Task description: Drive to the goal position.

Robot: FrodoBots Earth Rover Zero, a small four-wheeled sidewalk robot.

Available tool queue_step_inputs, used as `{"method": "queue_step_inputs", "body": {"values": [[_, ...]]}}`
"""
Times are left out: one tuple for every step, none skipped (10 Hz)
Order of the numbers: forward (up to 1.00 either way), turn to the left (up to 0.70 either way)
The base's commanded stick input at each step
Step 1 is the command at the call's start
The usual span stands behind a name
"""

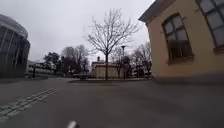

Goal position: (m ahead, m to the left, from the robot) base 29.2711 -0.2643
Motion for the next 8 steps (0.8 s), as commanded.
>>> {"method": "queue_step_inputs", "body": {"values": [[1.00, 0.41], [1.00, 0.41], [1.00, 0.41], [1.00, 0.41], [1.00, 0.41], [1.00, 0.41], [1.00, 0.41], [1.00, 0.41]]}}
